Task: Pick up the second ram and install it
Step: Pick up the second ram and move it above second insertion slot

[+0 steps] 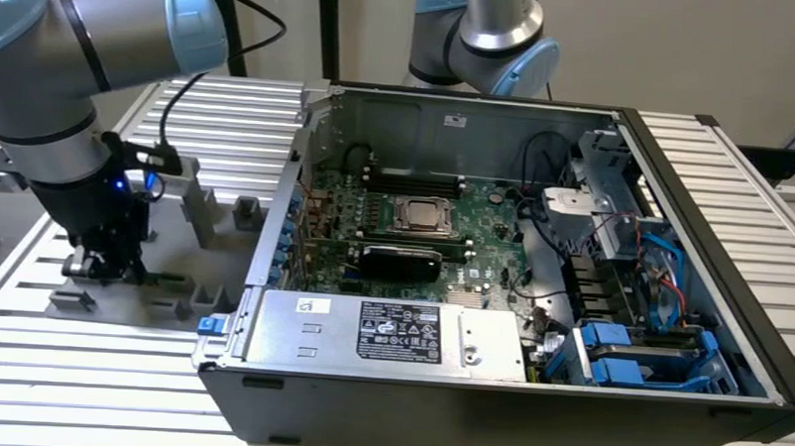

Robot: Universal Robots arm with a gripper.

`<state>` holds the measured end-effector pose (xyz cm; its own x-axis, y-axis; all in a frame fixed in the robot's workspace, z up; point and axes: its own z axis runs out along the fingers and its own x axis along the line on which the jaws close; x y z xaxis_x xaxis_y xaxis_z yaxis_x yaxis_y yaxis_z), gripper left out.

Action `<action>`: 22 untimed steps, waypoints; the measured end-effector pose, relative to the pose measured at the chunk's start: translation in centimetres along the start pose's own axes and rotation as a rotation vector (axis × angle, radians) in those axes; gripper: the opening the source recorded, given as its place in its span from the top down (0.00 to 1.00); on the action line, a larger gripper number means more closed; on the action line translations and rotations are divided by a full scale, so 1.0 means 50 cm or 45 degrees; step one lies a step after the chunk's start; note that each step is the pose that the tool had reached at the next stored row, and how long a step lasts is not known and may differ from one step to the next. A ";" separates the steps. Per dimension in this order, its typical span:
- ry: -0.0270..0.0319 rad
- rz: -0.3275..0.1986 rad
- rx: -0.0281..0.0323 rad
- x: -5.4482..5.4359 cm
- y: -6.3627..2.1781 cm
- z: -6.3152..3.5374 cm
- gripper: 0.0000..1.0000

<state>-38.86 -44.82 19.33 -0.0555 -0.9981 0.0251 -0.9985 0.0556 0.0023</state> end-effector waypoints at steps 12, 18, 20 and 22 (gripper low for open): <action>0.0000 -0.091 0.0024 0.007 0.001 0.002 1.00; 0.0000 -0.096 0.0027 0.010 0.001 0.002 1.00; 0.0000 -0.096 0.0026 0.010 0.001 0.002 1.00; 0.0000 -0.095 0.0027 0.010 0.001 0.002 1.00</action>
<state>-38.91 -45.32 19.22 0.0194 -0.9995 0.0249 -0.9998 -0.0193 0.0021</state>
